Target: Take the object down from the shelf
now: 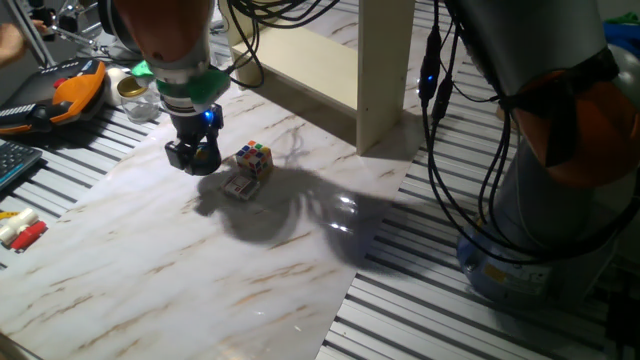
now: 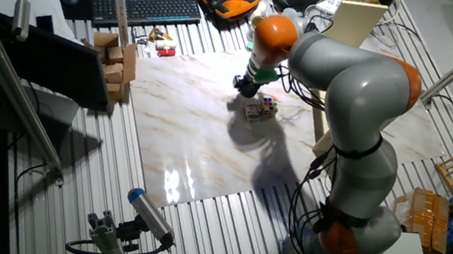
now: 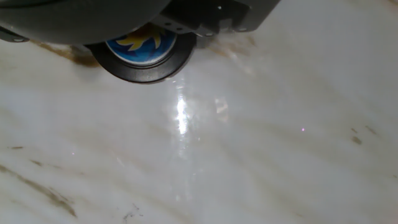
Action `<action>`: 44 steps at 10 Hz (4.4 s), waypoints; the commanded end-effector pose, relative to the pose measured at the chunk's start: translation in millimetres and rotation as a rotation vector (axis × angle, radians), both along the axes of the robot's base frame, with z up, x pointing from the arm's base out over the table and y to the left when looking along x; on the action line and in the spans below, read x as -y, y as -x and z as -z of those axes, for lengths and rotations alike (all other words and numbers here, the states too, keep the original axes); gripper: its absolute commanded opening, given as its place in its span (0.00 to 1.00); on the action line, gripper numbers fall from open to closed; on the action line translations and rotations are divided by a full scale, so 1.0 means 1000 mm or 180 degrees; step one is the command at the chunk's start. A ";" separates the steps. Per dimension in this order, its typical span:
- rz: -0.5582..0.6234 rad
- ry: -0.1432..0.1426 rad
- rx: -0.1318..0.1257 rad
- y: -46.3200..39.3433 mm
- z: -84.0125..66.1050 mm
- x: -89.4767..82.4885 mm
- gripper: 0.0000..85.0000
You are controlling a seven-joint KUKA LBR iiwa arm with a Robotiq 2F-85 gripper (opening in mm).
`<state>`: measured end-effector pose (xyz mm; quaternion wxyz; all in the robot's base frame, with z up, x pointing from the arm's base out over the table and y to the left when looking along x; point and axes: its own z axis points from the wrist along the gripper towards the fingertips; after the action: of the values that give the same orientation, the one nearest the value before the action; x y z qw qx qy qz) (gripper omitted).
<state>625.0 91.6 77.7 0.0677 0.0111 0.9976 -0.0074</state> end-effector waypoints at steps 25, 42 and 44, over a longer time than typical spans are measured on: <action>-0.0167 -0.0063 -0.0132 -0.0003 0.046 0.009 0.00; -0.0337 -0.0069 -0.0058 -0.0020 0.047 0.009 0.40; -0.0260 -0.0069 -0.0063 -0.0020 0.047 0.008 0.60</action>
<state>626.9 83.2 30.4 0.0580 -0.0279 0.9979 0.0062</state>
